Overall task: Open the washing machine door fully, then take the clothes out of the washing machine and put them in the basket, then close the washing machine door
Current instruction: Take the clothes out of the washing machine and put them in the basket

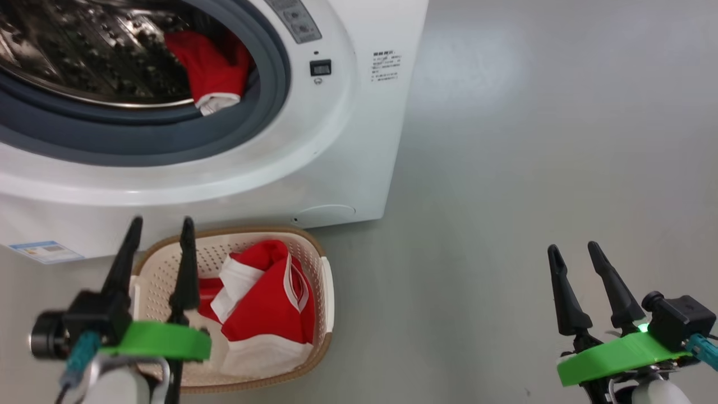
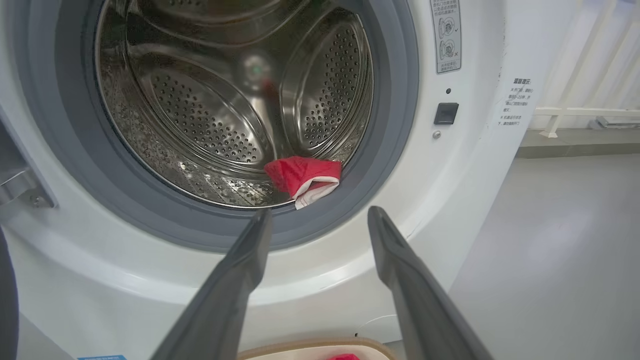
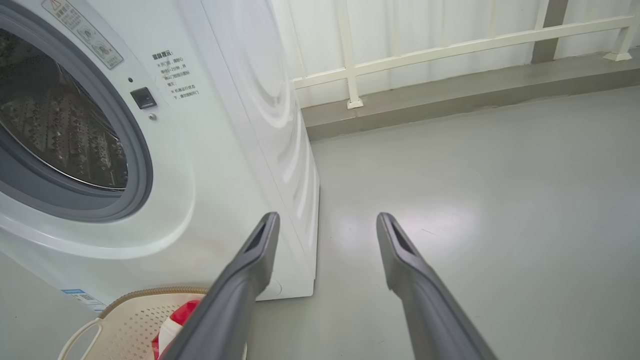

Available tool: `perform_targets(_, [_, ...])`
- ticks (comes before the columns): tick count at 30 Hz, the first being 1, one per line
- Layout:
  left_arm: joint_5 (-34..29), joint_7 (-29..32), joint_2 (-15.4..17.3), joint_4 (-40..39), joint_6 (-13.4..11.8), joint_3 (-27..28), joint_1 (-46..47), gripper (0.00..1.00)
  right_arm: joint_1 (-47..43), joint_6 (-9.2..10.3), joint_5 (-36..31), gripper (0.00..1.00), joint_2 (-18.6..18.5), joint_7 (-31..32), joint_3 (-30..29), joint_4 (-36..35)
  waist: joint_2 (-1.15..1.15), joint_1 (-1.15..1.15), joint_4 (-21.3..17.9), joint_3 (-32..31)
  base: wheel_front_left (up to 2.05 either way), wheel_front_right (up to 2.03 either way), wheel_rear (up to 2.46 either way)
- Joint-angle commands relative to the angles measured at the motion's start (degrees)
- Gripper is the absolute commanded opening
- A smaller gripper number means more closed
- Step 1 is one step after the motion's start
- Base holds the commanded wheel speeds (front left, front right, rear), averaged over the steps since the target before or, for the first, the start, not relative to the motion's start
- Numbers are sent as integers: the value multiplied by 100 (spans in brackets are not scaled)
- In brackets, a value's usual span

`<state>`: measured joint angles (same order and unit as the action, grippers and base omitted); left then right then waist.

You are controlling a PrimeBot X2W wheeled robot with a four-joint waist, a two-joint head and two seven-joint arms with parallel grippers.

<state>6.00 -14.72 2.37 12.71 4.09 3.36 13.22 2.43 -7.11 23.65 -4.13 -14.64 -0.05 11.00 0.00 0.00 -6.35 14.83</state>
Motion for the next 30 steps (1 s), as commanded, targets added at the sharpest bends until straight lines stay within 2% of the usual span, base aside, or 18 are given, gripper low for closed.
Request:
perform_targets(1, [-79, -28, 117, 5, 46, 159, 366, 100, 178, -37, 35, 100, -31, -36, 157, -152, 0, 0, -106, 293, 0, 0, 0])
perform_targets(14, [-492, -28, 712, 1677, 124, 33, 2791, 100, 743, -37, 174, 100, 85, -36, 225, -213, 0, 0, -524, 1325, 0, 0, 0])
perform_targets(23, [-672, -28, 1015, 2777, 52, -126, 4033, 100, 946, -37, 215, 100, 114, -36, 222, -261, 0, 0, -625, 1748, 0, 0, 0])
perform_targets(30, [-804, -28, 1173, 3382, -39, -283, 4650, 100, 1082, -37, 234, 100, 121, -36, 221, -307, 0, 0, -680, 2003, 0, 0, 0])
